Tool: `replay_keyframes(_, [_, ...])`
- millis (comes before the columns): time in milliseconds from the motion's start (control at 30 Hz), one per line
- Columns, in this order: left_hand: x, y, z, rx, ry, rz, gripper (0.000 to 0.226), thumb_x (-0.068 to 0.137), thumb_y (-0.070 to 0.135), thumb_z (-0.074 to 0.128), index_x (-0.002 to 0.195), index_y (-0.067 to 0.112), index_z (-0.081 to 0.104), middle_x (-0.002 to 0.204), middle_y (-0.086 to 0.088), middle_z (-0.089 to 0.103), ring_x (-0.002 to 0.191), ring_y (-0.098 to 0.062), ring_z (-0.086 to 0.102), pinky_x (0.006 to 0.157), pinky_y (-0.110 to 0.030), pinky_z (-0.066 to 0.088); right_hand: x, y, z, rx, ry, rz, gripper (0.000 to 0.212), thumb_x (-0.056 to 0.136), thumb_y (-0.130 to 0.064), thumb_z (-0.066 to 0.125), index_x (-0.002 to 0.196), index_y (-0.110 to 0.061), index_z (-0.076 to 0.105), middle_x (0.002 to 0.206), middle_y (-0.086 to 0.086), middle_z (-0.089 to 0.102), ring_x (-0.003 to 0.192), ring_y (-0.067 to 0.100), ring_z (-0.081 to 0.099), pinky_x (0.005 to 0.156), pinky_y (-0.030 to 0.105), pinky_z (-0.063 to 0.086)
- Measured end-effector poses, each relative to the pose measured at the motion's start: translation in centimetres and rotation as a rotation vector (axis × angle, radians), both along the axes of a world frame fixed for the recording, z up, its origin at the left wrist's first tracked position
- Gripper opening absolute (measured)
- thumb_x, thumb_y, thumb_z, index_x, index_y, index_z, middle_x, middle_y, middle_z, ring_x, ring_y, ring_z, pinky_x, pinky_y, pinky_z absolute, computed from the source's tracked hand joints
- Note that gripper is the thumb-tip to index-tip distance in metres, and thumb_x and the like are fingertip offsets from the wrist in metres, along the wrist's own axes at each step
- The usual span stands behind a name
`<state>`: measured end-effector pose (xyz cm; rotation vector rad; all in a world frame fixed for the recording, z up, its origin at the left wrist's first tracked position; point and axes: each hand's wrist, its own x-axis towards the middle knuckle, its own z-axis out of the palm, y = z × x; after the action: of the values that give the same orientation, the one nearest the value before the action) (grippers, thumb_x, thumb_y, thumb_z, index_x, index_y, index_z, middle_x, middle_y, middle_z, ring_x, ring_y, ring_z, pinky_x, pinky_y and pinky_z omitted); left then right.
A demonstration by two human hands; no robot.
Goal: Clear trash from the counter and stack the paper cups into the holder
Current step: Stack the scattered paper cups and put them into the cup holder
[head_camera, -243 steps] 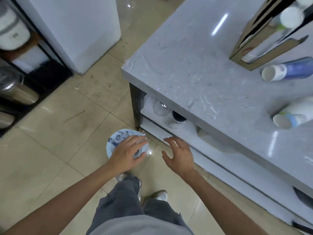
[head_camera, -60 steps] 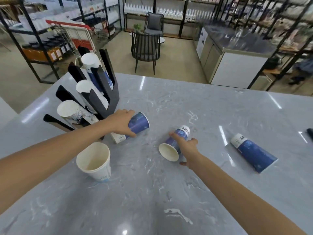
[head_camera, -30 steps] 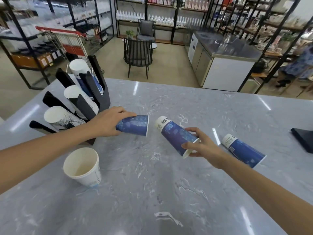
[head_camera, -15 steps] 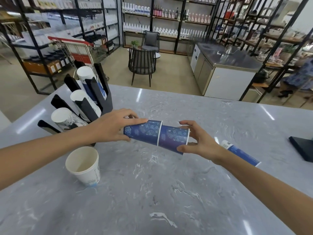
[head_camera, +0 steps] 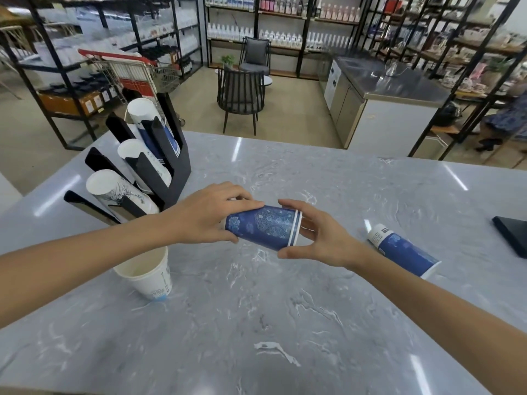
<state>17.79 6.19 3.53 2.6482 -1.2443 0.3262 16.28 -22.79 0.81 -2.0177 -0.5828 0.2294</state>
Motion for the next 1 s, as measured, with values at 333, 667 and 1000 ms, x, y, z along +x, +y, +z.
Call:
replay_keyframes(333, [0.9,-4.3,-0.3,-0.035,0.011,-0.047,0.08,0.071,0.038,0.087,0.142,0.019,0.055,0.126,-0.005,0.063,0.111,-0.023,0.058,0.091,-0.039,0.053,-1.1,-3.8,0.1,0.027,0.032,-0.065,0.097,0.064,-0.038,0.095,0.147,-0.036,0.045,0.142,-0.013,0.055,0.133,0.005,0.055,0.11,0.025,0.047])
replay_keyframes(667, [3.8,-12.1,-1.1,-0.087,0.049,-0.082,0.082,0.072,0.038,0.086,0.145,0.026,0.052,0.128,0.002,0.061,0.113,-0.017,0.057,0.091,-0.032,0.052,-1.4,-12.0,1.5,-0.041,0.04,-0.179,0.091,0.07,-0.038,0.091,0.145,-0.042,0.041,0.143,-0.016,0.052,0.132,0.005,0.054,0.11,0.027,0.046])
replay_keyframes(1000, [6.5,-16.3,-5.9,-0.143,0.163,0.006,0.081,0.071,0.04,0.086,0.143,0.029,0.052,0.121,0.009,0.059,0.108,-0.011,0.056,0.085,-0.028,0.052,-1.2,-27.0,-4.5,-0.149,0.098,-0.803,0.067,0.084,-0.044,0.078,0.141,-0.026,0.048,0.139,-0.005,0.055,0.126,0.018,0.055,0.101,0.034,0.047])
